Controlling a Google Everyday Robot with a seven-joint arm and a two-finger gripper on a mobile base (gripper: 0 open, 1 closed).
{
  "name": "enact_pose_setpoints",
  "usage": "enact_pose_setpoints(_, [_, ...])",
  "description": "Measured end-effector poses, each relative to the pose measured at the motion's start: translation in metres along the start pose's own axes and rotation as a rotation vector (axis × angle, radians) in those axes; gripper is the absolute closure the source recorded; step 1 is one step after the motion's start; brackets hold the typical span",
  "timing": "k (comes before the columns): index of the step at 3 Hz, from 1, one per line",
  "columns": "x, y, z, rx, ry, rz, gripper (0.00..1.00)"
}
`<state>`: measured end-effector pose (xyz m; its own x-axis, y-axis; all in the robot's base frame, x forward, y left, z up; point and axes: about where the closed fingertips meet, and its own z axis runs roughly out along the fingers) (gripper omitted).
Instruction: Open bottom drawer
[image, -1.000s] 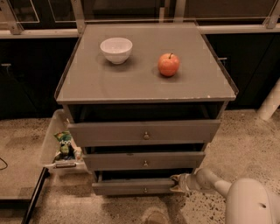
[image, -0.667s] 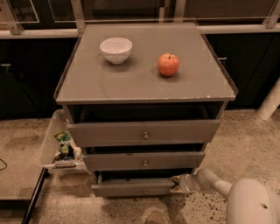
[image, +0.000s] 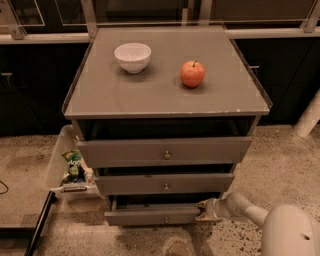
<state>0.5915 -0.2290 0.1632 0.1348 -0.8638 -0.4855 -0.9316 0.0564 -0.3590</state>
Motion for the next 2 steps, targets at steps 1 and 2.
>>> enact_pose_setpoints(1, [0.0,0.0,0.0,0.0,0.0,0.0,0.35])
enact_pose_setpoints(2, [0.0038,-0.0012,0.008,-0.021,-0.019,0.018,0.11])
